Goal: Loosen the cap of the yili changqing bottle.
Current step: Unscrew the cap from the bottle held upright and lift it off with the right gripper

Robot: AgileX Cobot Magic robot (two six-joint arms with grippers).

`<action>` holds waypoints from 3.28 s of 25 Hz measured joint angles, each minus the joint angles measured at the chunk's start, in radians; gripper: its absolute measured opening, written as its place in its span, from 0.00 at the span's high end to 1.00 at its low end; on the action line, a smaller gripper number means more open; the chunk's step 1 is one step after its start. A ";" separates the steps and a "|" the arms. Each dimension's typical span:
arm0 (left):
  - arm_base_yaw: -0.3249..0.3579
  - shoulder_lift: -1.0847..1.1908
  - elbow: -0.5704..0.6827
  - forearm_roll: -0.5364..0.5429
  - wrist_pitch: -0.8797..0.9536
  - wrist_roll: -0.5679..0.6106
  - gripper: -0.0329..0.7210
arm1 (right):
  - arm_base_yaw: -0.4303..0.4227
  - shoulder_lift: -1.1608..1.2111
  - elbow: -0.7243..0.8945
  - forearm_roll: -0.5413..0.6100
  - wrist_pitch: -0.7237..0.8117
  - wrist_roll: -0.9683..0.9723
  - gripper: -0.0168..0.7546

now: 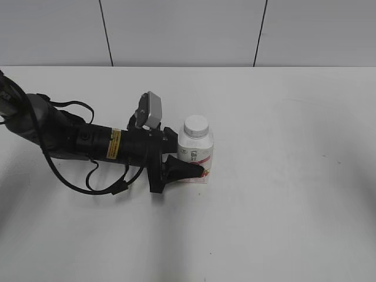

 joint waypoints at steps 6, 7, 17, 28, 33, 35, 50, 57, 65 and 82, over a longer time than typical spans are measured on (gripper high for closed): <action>0.000 0.000 0.000 0.000 -0.001 0.000 0.41 | 0.114 0.187 -0.102 -0.009 0.008 0.132 0.25; 0.000 0.000 0.000 0.000 -0.001 0.000 0.41 | 0.151 0.222 -0.126 -0.024 0.008 0.171 0.25; 0.000 -0.001 0.000 0.000 0.005 0.000 0.41 | 0.376 0.552 -0.371 -0.071 0.007 0.419 0.25; 0.000 -0.001 0.000 -0.011 0.009 0.000 0.41 | 0.483 0.851 -0.681 -0.066 0.009 0.490 0.25; 0.000 -0.001 0.000 -0.018 0.012 0.000 0.41 | 0.506 0.933 -0.735 -0.065 0.009 0.522 0.25; 0.000 -0.001 0.000 -0.019 0.012 0.000 0.41 | 0.513 0.958 -0.736 -0.068 0.009 0.534 0.25; 0.000 -0.001 0.000 -0.039 0.019 0.000 0.41 | 0.519 1.017 -0.743 -0.060 -0.040 0.548 0.25; 0.000 -0.001 0.000 -0.040 0.019 0.000 0.41 | 0.519 1.017 -0.744 -0.060 -0.061 0.548 0.25; 0.000 -0.001 0.000 -0.041 0.020 0.000 0.41 | 0.521 1.017 -0.744 -0.062 -0.083 0.548 0.25; 0.000 -0.001 0.000 -0.042 0.020 0.000 0.41 | 0.541 1.053 -0.746 -0.074 -0.067 0.547 0.31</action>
